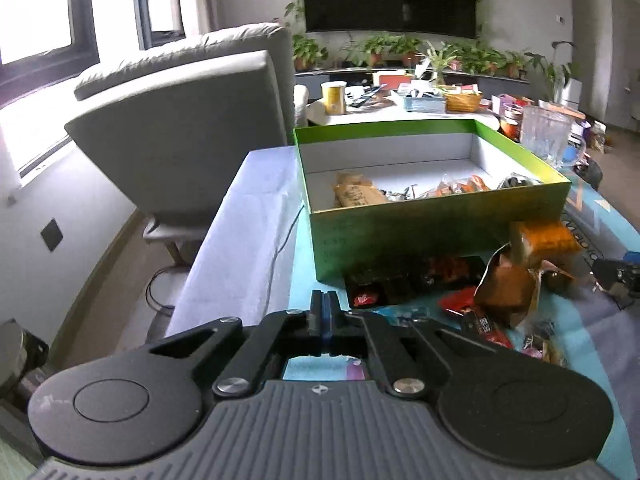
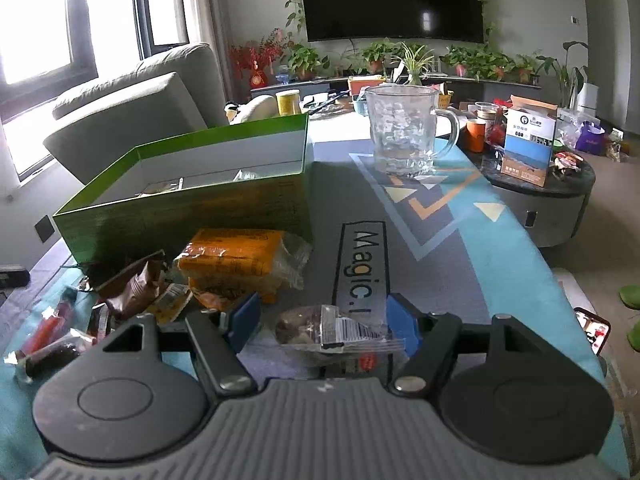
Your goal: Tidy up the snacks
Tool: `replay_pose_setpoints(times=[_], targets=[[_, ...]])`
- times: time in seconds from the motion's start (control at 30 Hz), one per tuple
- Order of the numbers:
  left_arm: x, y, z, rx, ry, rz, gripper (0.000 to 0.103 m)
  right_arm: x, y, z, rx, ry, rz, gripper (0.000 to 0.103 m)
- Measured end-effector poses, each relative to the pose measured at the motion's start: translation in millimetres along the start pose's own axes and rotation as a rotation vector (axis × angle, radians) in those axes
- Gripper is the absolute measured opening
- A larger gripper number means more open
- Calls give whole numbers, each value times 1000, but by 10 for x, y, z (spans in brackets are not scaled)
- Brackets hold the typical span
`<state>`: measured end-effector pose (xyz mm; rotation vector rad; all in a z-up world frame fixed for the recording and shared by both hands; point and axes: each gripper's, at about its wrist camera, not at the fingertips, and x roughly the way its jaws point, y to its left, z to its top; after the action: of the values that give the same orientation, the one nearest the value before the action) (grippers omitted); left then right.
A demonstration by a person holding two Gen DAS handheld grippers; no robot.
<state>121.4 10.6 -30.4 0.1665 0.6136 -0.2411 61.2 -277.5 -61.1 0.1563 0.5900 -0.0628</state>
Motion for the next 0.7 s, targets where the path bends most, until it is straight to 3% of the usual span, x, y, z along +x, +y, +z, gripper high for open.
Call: replay_pose_setpoints(times=[0.07, 0.1, 0.13, 0.17, 0.2, 0.37, 0.4, 0.47, 0.5, 0.57, 0.6, 0.7], targets=[[6, 1, -2, 0, 8, -15, 6, 6, 11, 5, -3, 2, -1, 70], [24, -6, -7, -1, 24, -17, 24, 5, 16, 6, -5, 1, 0, 70], [46, -14, -16, -1, 44, -19, 50, 1, 18, 4, -6, 0, 1, 70], [67, -24, -37, -7, 59, -25, 60, -1, 21, 3, -8, -1, 2, 70], [70, -30, -63, -16, 63, -34, 65, -3, 22, 1, -8, 0, 3, 70], [321, -118, -167, -31, 168, -55, 65, -7, 15, -5, -10, 4, 7, 70], [375, -120, -184, -47, 170, -55, 69, -12, 18, -8, -10, 4, 8, 70], [410, -116, -187, -61, 145, -63, 63, -19, 20, -11, -8, 3, 10, 70], [411, -126, -180, -56, 130, -68, 34, -21, 19, -13, -8, 1, 11, 70], [391, -128, -127, -50, 123, -71, 17, -25, 16, -16, -7, 0, 12, 70], [351, -125, -98, -45, 106, -61, 3, -26, 15, -17, -5, -1, 11, 70], [179, -103, -12, -32, 43, -63, 1, -41, 7, -10, 2, -13, 11, 70]])
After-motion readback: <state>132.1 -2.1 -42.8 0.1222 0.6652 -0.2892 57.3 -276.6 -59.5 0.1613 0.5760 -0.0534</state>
